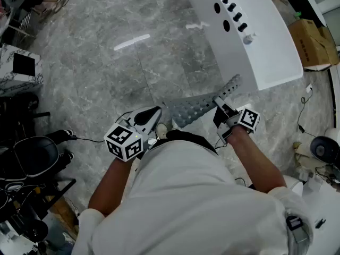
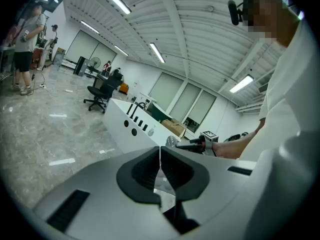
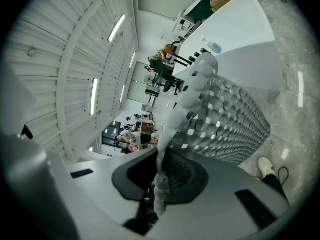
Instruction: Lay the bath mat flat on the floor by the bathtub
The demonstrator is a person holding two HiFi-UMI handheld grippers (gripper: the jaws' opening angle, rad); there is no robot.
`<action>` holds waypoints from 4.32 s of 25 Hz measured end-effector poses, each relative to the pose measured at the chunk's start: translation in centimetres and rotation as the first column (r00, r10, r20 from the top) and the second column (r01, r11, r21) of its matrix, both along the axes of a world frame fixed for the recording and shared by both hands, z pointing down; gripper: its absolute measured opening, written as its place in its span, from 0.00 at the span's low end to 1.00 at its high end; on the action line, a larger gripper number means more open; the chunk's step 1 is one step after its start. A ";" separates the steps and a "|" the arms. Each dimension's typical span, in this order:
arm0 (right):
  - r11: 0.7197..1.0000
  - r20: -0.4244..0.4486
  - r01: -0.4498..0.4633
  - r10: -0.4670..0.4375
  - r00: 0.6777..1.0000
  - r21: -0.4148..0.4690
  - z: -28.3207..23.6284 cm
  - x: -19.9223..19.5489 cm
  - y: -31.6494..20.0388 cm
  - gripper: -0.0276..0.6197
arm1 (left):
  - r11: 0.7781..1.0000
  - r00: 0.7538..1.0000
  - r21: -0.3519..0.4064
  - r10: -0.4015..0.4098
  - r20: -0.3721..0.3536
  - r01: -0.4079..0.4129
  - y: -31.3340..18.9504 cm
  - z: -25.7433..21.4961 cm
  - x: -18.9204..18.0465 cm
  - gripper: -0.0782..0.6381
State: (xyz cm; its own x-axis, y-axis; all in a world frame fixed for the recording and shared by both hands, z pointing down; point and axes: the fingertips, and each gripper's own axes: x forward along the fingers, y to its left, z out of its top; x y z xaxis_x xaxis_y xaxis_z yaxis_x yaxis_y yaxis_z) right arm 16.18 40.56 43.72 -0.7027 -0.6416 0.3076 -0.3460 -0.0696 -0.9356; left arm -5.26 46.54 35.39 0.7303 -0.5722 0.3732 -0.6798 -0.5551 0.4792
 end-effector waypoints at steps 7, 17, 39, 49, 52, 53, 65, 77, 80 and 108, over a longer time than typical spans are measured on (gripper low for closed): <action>1.000 0.013 0.005 -0.005 1.000 0.006 -0.4 2.3 -1.4 0.10 | 1.000 0.999 0.006 0.023 0.044 -0.023 -2.3 -0.8 3.3 0.14; 1.000 0.018 -0.019 0.019 1.000 0.003 1.2 5.3 -9.0 0.10 | 0.998 0.997 -0.010 0.059 0.049 -0.058 -9.6 -1.6 7.8 0.14; 0.974 -0.051 -0.224 0.223 0.974 -0.026 1.0 -4.6 -36.2 0.10 | 0.965 0.965 0.013 0.262 0.007 -0.262 -37.6 -0.5 -6.0 0.14; 0.969 -0.016 -0.249 0.249 0.968 0.002 2.3 -9.4 -54.7 0.10 | 0.991 0.991 -0.002 0.137 -0.002 -0.137 -46.8 0.2 -10.7 0.14; 0.968 0.004 -0.250 0.250 0.968 0.004 3.9 -10.5 -61.7 0.10 | 0.994 0.995 -0.023 0.103 0.016 -0.103 -50.6 1.1 -11.2 0.14; 0.968 0.008 -0.250 0.250 0.968 0.001 4.4 -10.9 -64.0 0.10 | 0.996 0.996 -0.033 0.089 0.018 -0.088 -52.1 1.3 -11.3 0.14; 0.977 0.012 -0.211 0.211 0.977 -0.039 12.1 -14.5 -87.2 0.10 | 0.992 1.000 -0.128 -0.004 -0.013 0.003 -66.3 2.4 -8.9 0.14; 0.975 0.011 -0.221 0.220 0.975 0.022 18.0 -16.5 -109.5 0.10 | 0.968 0.998 -0.250 -0.008 -0.059 -0.007 -75.0 7.3 -6.3 0.14; 0.972 0.025 -0.229 0.228 0.973 0.052 18.7 -16.3 -112.7 0.10 | 0.962 0.997 -0.270 0.023 -0.078 -0.043 -75.8 8.4 -5.4 0.14; 0.870 -0.288 -0.365 0.276 0.917 -0.330 50.9 0.4 -82.8 0.11 | 0.845 0.938 -0.411 0.330 -0.105 -0.343 -71.2 22.6 0.0 0.14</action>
State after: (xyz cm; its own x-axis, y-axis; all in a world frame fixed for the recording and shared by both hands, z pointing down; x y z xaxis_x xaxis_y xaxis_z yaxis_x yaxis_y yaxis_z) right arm 16.56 -42.22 94.62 -0.3609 -0.6265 0.6908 -0.4415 -0.5377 -0.7183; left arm -5.28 -24.66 58.03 0.8640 -0.0855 0.4961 -0.4698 -0.4910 0.7336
